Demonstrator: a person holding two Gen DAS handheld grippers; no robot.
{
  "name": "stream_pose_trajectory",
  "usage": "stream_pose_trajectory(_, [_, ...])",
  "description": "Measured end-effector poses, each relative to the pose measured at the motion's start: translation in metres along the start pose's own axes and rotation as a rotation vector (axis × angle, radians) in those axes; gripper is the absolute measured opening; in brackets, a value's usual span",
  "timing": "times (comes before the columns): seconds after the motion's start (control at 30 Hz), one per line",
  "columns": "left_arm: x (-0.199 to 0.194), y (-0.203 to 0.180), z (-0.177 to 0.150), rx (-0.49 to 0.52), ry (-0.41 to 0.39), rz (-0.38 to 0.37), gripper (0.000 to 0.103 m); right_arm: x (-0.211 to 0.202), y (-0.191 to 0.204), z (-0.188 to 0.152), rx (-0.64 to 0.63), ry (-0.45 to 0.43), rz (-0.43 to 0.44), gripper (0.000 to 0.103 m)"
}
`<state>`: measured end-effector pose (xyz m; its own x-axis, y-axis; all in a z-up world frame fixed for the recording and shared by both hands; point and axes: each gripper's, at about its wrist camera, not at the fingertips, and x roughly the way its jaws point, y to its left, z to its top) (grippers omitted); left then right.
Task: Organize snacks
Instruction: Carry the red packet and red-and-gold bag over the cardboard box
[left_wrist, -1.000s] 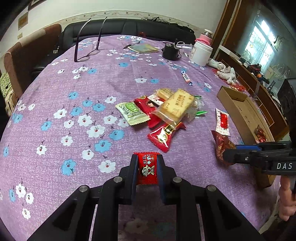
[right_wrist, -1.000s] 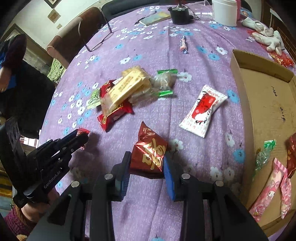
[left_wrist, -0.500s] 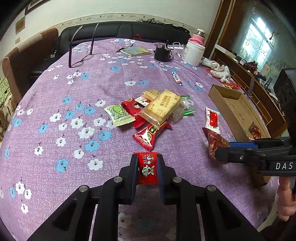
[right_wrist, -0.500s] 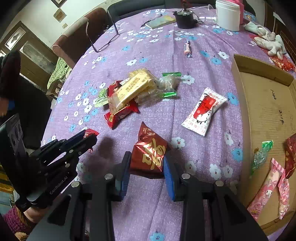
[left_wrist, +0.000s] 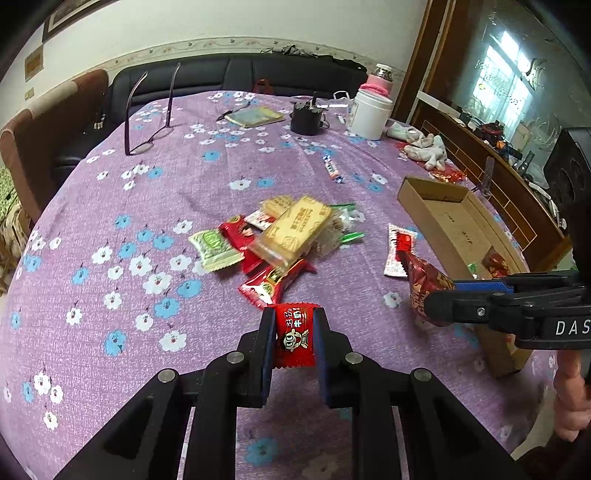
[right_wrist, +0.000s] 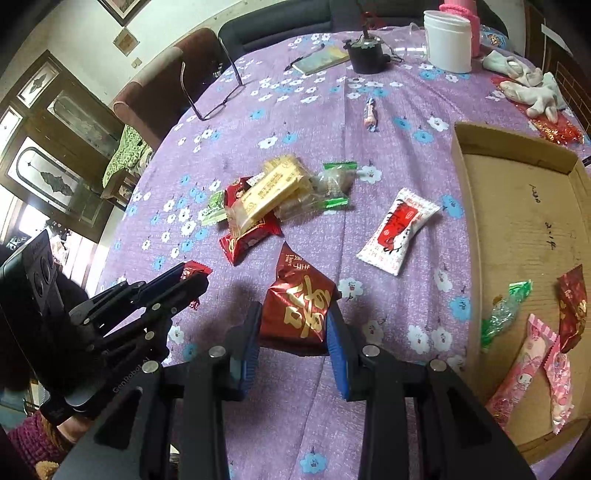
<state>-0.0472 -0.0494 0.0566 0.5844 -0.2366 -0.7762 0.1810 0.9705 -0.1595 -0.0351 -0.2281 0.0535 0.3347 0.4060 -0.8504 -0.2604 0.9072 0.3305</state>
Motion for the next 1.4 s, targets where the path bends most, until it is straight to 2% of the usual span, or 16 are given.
stream_pose_trajectory(0.37, [-0.001,-0.034,0.012,0.053,-0.018,-0.032,0.019,-0.025,-0.020,-0.003,0.033,-0.048,-0.007,0.032])
stream_pose_trajectory(0.67, [0.002,-0.075,0.019,0.112,-0.015,-0.071,0.019,-0.046,-0.052,-0.012,0.096,-0.084,-0.025,0.032])
stream_pose_trajectory(1.4, [0.028,-0.203,0.030,0.278,0.010,-0.230,0.019,-0.105,-0.165,-0.060,0.320,-0.147,-0.139,0.032])
